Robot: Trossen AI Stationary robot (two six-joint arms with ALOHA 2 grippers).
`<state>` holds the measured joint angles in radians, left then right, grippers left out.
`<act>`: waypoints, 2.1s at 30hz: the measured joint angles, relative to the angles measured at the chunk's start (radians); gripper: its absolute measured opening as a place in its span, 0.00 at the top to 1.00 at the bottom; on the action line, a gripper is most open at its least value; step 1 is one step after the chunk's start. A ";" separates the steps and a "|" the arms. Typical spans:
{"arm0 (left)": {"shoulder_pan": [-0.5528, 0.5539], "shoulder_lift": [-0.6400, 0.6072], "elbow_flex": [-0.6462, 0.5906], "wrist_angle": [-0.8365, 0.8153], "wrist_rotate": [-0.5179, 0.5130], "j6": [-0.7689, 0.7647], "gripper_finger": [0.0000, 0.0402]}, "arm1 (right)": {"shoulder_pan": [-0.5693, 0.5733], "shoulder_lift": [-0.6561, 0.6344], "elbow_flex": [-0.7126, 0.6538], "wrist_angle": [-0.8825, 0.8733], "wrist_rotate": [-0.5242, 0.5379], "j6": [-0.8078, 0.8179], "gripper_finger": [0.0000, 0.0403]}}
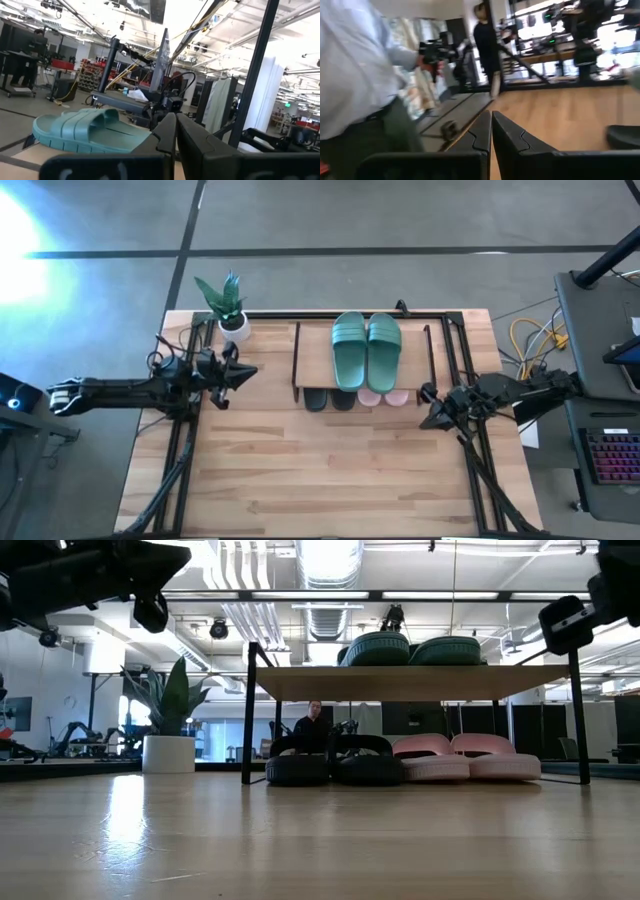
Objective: Pick and place slides into the shelf
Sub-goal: Return to Home Position
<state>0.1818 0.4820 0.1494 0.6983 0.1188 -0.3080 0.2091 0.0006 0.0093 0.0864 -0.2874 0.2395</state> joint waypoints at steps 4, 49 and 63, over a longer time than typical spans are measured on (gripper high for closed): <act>0.000 -0.012 -0.025 -0.002 0.000 0.000 1.00 | 0.000 0.000 0.000 -0.018 -0.031 0.024 0.98; 0.000 -0.219 -0.141 -0.325 0.099 0.114 1.00 | 0.000 0.003 0.000 -0.031 -0.026 -0.012 0.98; 0.000 -0.208 -0.141 -0.349 0.112 0.139 1.00 | 0.000 0.002 0.000 -0.031 -0.026 -0.012 0.98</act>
<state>0.1818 0.2741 0.0082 0.3489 0.2306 -0.1692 0.2092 0.0029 0.0097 0.0555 -0.3130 0.2279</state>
